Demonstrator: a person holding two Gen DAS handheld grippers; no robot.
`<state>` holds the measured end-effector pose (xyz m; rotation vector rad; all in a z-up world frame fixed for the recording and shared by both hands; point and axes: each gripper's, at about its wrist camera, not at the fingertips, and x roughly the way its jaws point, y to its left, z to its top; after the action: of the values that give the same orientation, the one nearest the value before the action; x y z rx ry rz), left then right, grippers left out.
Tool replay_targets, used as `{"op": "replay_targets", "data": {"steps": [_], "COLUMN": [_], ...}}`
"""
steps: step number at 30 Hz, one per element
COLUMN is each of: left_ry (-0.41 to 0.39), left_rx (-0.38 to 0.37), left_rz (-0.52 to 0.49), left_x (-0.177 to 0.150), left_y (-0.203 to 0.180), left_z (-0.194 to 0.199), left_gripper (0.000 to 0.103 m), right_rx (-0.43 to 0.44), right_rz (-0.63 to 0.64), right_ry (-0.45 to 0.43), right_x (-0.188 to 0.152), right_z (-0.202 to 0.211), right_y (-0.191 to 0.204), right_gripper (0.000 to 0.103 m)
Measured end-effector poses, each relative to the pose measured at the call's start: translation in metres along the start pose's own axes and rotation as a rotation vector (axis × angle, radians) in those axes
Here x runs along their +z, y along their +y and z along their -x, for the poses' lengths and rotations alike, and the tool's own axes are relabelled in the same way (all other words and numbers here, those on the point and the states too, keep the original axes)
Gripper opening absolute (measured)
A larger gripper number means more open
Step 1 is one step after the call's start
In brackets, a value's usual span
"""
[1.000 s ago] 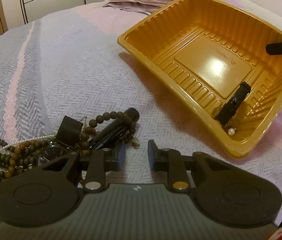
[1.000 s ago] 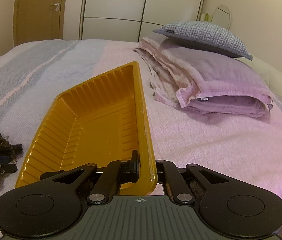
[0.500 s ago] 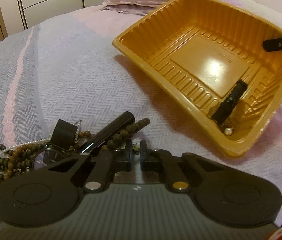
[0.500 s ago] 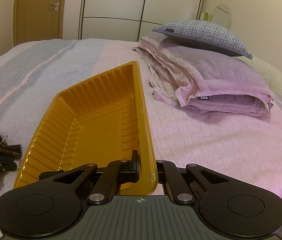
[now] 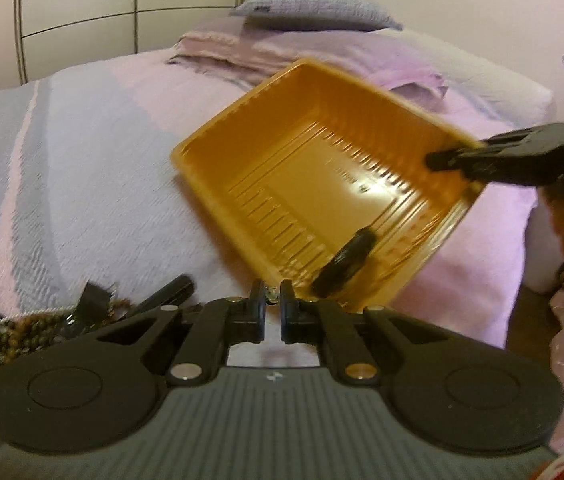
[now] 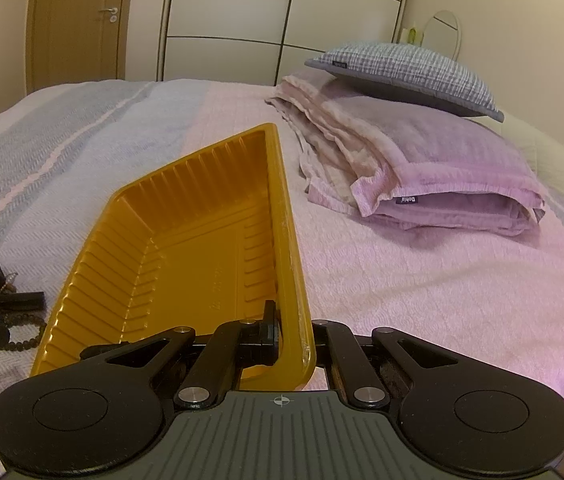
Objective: Organize jewelry
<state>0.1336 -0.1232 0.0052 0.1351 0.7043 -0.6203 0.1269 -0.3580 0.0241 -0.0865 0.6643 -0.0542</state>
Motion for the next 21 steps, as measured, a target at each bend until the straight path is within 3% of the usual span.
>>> {"op": "replay_targets", "data": {"steps": [12, 14, 16, 21], "left_ry": [0.012, 0.015, 0.006, 0.005], "left_rx": [-0.079, -0.087, -0.086, -0.04], "left_rz": [-0.035, -0.038, -0.038, -0.028], "left_x": [0.012, 0.012, 0.01, 0.002], "left_y": [-0.029, -0.031, -0.03, -0.018], "left_z": [-0.03, -0.032, -0.03, -0.018], "left_gripper": [0.006, 0.01, 0.028, 0.027], "right_rx": [0.001, 0.001, 0.002, 0.003], "right_rz": [0.001, 0.001, 0.0, -0.002], "right_ry": [0.0, 0.0, -0.001, -0.001], "right_x": [0.0, 0.0, 0.0, 0.0], "right_z": [0.0, 0.0, 0.0, 0.001], "right_y": [0.0, 0.0, 0.0, 0.0], "right_gripper": [0.004, 0.004, 0.004, 0.004]}}
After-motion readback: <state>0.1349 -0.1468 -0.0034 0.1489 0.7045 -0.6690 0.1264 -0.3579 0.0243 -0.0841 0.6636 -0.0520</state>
